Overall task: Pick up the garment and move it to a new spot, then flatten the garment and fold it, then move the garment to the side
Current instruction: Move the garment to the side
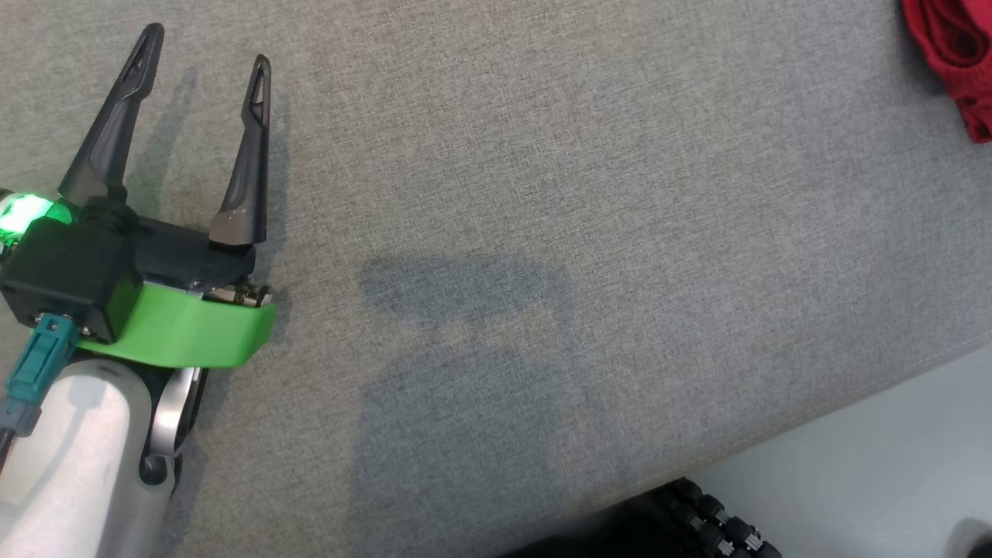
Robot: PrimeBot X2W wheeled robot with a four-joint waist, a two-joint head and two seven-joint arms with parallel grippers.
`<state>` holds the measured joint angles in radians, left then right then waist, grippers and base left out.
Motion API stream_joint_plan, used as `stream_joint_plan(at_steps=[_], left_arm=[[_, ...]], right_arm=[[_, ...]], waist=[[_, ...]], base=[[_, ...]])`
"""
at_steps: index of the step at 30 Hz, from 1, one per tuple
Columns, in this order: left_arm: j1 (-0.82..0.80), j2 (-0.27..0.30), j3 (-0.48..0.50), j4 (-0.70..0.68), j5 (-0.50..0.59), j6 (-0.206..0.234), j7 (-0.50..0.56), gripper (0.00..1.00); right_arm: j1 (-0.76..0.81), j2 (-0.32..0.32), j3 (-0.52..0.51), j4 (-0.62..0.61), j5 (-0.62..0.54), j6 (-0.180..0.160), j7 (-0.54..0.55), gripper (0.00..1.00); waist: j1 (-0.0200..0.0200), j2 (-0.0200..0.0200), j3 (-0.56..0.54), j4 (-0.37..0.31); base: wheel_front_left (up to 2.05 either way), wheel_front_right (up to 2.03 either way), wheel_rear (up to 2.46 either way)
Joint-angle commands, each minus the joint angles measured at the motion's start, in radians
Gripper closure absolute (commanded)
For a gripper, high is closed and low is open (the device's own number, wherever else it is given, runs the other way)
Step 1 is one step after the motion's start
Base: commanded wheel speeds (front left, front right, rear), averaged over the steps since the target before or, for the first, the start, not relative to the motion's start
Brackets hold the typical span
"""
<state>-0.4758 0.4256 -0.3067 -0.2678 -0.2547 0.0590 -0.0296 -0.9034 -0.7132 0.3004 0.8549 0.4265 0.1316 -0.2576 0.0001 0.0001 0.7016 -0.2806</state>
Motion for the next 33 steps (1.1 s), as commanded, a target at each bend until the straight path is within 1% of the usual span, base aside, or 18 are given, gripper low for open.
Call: stream_joint_plan(at_steps=[1,3,7,12,15,19,24,33], left_arm=[[-0.001,-0.003,0.000,0.005,-0.007,0.006,-0.010,0.00],[0.013,-0.012,-0.002,0.018,-0.012,0.011,-0.021,0.00],[0.047,-0.028,0.005,0.051,-0.032,0.024,-0.053,0.00],[0.102,-0.049,0.019,0.089,-0.057,0.046,-0.087,0.00],[0.135,-0.059,0.027,0.110,-0.076,0.057,-0.107,0.00],[0.176,-0.075,0.032,0.136,-0.098,0.069,-0.127,0.00],[0.212,-0.092,0.038,0.170,-0.120,0.076,-0.155,0.00],[0.296,-0.111,0.056,0.213,-0.153,0.104,-0.183,0.00]], right_arm=[[0.012,0.005,-0.022,0.007,-0.006,-0.002,-0.008,0.00],[0.027,0.023,-0.075,-0.010,-0.013,-0.002,-0.008,0.00],[0.097,0.077,-0.195,-0.116,-0.042,-0.002,-0.007,0.00],[0.220,0.175,-0.324,-0.288,-0.086,-0.002,-0.008,0.00],[0.297,0.245,-0.366,-0.391,-0.118,-0.002,-0.008,0.00],[0.388,0.335,-0.393,-0.515,-0.156,-0.002,-0.008,0.00],[0.489,0.436,-0.384,-0.642,-0.188,-0.002,-0.008,0.00],[0.609,0.534,-0.338,-0.772,-0.235,-0.002,0.040,0.00]], waist=[[-0.0001,-0.0001,-0.021,0.007],[-0.0001,-0.0001,-0.045,0.012],[-0.0001,-0.0001,-0.103,0.021],[-0.0001,-0.0001,-0.180,0.037],[-0.0001,-0.0001,-0.222,0.054],[-0.0001,-0.0001,-0.273,0.084],[-0.0001,-0.0001,-0.327,0.129],[-0.0001,-0.0001,-0.438,0.199]], base=[[0.00,0.00,0.00],[0.00,0.00,0.00],[0.00,0.00,0.00],[0.00,0.00,0.00],[0.00,0.00,0.00],[0.00,0.00,0.00],[0.00,0.00,0.00],[0.00,0.00,0.00]])
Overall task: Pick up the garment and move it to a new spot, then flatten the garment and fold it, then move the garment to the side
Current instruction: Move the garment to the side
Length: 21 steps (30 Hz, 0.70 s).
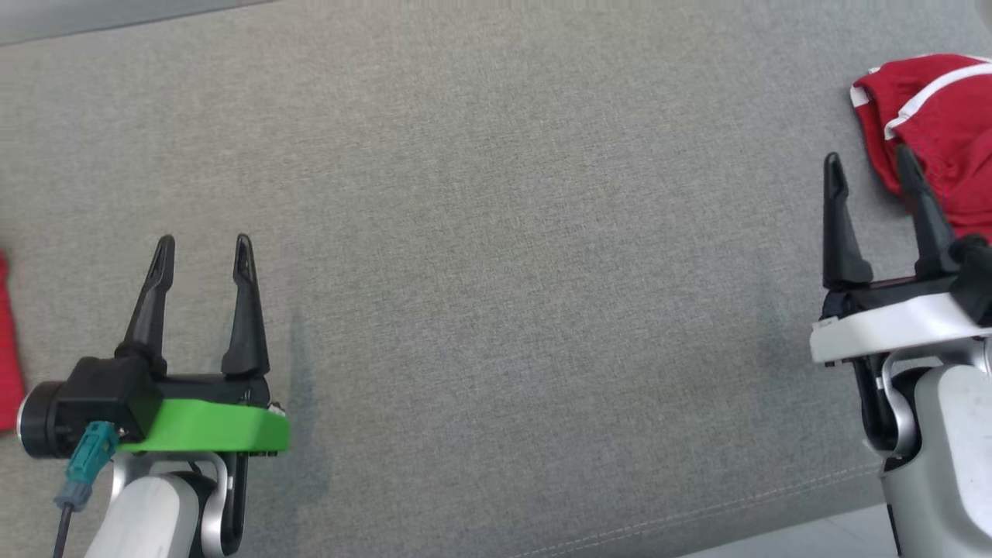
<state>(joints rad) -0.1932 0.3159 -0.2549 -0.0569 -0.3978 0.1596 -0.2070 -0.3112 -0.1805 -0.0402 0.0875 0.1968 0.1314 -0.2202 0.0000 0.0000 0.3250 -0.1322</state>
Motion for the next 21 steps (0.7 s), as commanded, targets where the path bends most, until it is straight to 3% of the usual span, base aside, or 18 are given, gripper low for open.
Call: stream_joint_plan(at_steps=[1,21], left_arm=[[0.024,0.000,0.005,0.006,-0.013,0.004,-0.005,0.00],[0.188,0.022,-0.013,0.013,-0.035,0.029,0.029,0.00]], right_arm=[[0.029,0.008,0.004,-0.016,-0.012,-0.001,0.010,0.00],[0.257,0.042,0.025,-0.093,-0.006,-0.001,0.096,0.00]], waist=[[0.0000,0.0000,-0.075,0.058],[0.0000,0.0000,-0.263,0.104]], base=[[0.00,0.00,0.00],[0.00,0.00,0.00]])
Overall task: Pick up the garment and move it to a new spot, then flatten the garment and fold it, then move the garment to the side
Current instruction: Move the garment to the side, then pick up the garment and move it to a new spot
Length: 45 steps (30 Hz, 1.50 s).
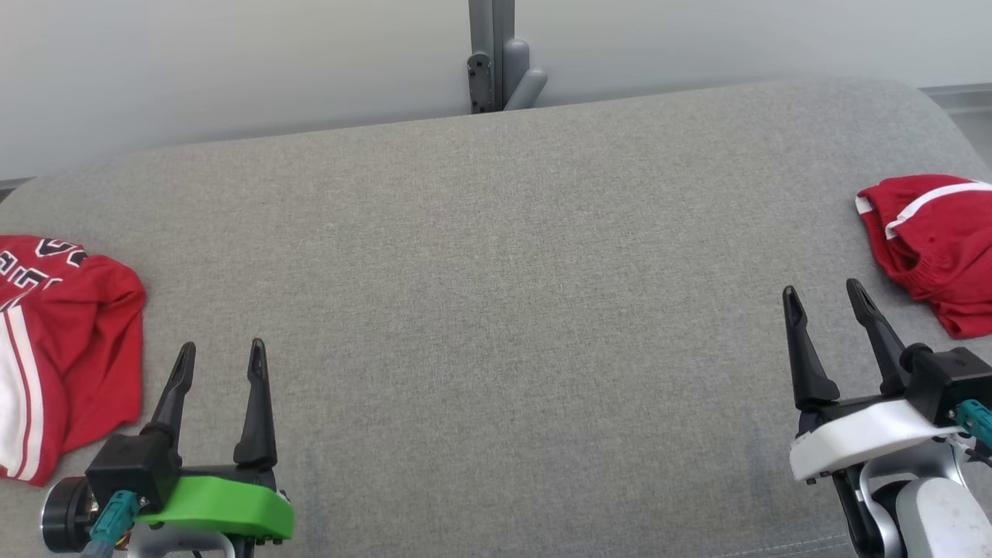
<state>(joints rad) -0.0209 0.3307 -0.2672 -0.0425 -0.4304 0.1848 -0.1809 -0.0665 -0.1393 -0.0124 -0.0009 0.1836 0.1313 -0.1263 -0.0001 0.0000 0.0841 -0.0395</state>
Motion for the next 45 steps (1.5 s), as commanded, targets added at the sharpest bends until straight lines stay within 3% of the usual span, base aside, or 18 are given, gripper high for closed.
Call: stream_joint_plan(at_steps=[1,13,39,45], left_arm=[[0.022,0.009,0.000,-0.002,-0.005,0.007,0.003,0.00],[0.081,0.022,-0.005,-0.019,-0.020,0.024,0.032,0.00],[0.050,0.034,-0.013,-0.018,-0.027,0.025,0.031,0.00],[0.032,0.030,-0.013,-0.018,-0.029,0.025,0.023,0.00]], right_arm=[[0.022,0.001,-0.005,-0.008,0.006,-0.001,0.006,0.00],[0.105,0.000,-0.025,-0.046,0.004,-0.001,0.036,0.00],[0.092,0.013,-0.031,-0.050,-0.003,-0.001,0.020,0.00],[0.093,0.015,-0.037,-0.053,-0.005,-0.001,0.015,0.00]], waist=[[0.0001,0.0000,-0.028,0.012],[0.0001,0.0000,-0.078,0.017],[0.0001,0.0000,-0.054,0.022],[0.0001,0.0000,-0.050,0.050]], base=[[0.00,0.00,0.00],[0.00,0.00,0.00],[0.00,0.00,0.00],[0.00,0.00,0.00]])
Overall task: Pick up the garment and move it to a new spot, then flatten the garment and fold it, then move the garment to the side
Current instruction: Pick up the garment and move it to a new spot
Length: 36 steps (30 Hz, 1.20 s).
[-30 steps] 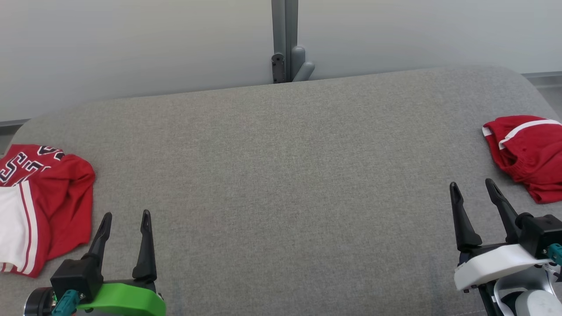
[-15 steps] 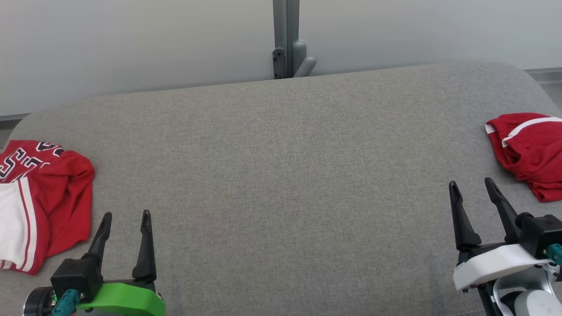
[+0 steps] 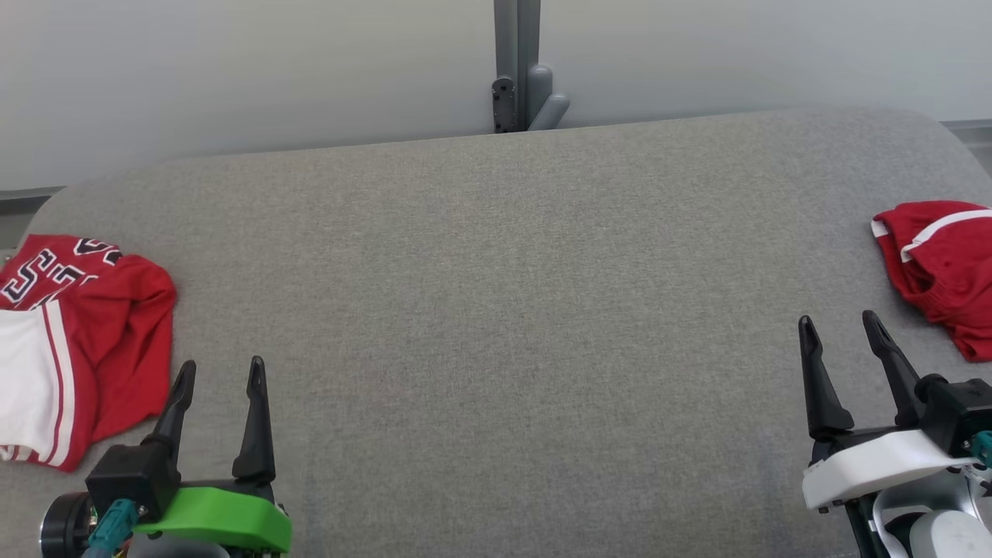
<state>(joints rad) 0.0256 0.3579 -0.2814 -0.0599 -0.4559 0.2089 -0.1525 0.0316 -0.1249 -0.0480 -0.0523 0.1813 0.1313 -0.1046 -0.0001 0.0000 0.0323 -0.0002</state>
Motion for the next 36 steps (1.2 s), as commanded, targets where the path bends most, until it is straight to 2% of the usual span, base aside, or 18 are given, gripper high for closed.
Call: stream_joint_plan(at_steps=[1,17,21,26,36], left_arm=[[-0.019,0.000,0.001,0.000,-0.004,0.000,-0.007,0.00],[-0.063,0.010,0.032,0.006,-0.033,-0.019,-0.045,0.00],[-0.065,0.013,0.037,0.004,-0.042,-0.026,-0.053,0.00],[-0.067,0.016,0.040,0.007,-0.048,-0.034,-0.062,0.00],[-0.070,0.010,0.034,0.006,-0.051,-0.029,-0.067,0.00]], right_arm=[[-0.005,0.001,0.002,-0.005,-0.002,-0.001,-0.005,0.00],[-0.038,-0.003,0.069,-0.032,0.023,-0.001,0.019,0.00],[-0.047,-0.002,0.089,-0.027,0.029,-0.001,0.021,0.00],[-0.052,0.002,0.103,-0.020,0.031,-0.001,0.019,0.00],[-0.051,0.003,0.105,-0.021,0.023,-0.001,0.024,0.00]], waist=[[0.0001,0.0000,0.002,0.021],[0.0001,0.0000,0.006,0.297],[0.0001,0.0000,0.002,0.347],[0.0001,0.0000,-0.001,0.383],[0.0001,0.0000,0.000,0.401]], base=[[0.00,0.00,0.00],[0.00,0.00,0.00],[0.00,0.00,0.00],[0.00,0.00,0.00],[0.00,0.00,0.00]])
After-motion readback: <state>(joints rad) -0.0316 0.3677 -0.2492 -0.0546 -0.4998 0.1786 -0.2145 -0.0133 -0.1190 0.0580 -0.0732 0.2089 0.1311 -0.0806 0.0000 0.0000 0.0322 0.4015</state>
